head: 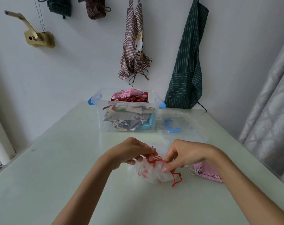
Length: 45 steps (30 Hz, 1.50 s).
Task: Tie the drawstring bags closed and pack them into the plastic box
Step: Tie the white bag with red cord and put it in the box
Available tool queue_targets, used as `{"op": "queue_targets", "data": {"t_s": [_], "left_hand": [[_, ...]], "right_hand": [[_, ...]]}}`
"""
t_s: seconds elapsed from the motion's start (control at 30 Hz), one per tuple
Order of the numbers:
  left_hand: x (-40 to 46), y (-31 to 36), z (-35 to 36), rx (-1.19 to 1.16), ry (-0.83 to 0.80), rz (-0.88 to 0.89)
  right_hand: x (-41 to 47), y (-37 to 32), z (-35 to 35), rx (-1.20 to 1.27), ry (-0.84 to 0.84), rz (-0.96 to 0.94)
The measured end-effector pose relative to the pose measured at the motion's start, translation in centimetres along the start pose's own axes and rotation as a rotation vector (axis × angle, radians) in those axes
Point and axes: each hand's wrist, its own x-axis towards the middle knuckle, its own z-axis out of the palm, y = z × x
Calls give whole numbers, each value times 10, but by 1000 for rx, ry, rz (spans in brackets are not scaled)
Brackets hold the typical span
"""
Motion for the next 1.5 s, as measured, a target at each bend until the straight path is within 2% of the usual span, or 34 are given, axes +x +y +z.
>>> {"op": "queue_targets", "data": {"t_s": [0.1,0.27,0.5,0.57,0.63,0.77,0.9,0.97,1.17,1.33,1.43,1.5], "left_hand": [[0,0,-2,56,-5,-17],[-4,1,-4,185,-80,-7],[-13,4,-8,153,-254,116],[-11,3,-9,117,-181,105],[-8,0,-8,29,-84,23],[-7,-1,-10,-64,-53,-61],[-12,5,-14,-83,-69,-41],[-11,6,-15,-84,-80,-41],[-9,1,-17,-112,-109,-48],[-2,-9,-25,-363,-31,-35],[0,-10,-23,-419,13,-4],[1,-10,-23,-469,69,12]], "right_hand": [[-5,3,-6,54,3,-20],[-15,-1,-14,110,35,-174],[20,-45,-16,40,284,-128],[32,-52,-8,135,293,-109],[43,-53,1,293,277,-110],[39,-34,-3,274,442,-134],[11,-14,-12,127,131,-162],[8,-14,-8,29,86,-166],[8,-8,-6,143,282,-201],[-6,-7,-13,380,414,-290],[-13,-13,-16,388,502,-325],[-19,-18,-17,335,496,-332]]}}
